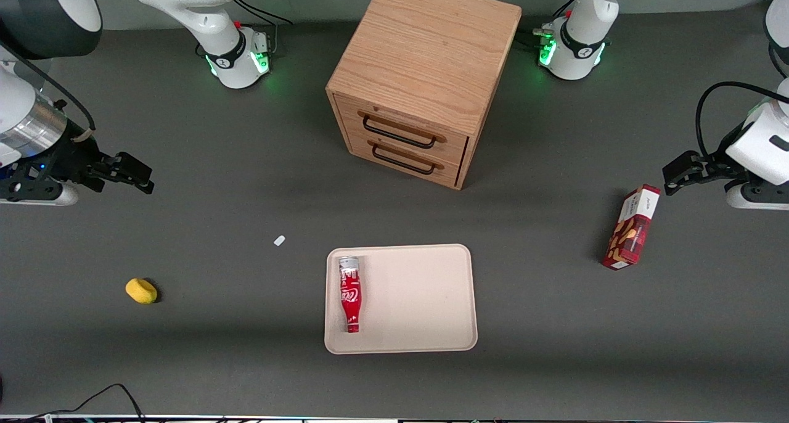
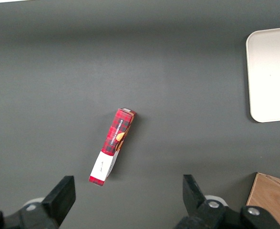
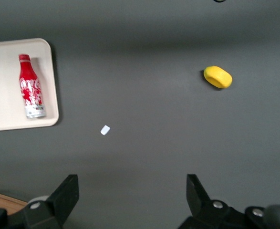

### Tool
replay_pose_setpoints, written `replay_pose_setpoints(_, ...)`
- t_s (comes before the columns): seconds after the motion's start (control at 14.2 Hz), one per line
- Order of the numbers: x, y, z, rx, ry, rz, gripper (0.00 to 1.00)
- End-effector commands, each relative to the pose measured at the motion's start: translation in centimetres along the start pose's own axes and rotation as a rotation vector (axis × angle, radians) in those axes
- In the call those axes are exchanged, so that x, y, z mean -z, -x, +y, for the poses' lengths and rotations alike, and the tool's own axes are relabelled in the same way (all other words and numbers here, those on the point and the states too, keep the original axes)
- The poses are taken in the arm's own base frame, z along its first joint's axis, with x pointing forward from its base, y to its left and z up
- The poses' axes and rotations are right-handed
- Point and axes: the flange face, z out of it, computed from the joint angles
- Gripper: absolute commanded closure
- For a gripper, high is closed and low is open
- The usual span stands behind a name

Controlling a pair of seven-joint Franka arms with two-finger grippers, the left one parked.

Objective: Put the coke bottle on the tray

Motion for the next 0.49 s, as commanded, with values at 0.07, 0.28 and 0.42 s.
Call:
replay_pose_setpoints(0.07, 0.58, 0.68, 0.41, 0.019, 0.023, -0.017, 0.00)
replay_pose_setpoints(0.28, 0.50, 0.67, 0.57, 0.015, 0.021, -0.023, 0.00)
replay_pose_setpoints(0.42, 1.01, 0.68, 0.41, 0.011, 0.004, -0.017, 0.00)
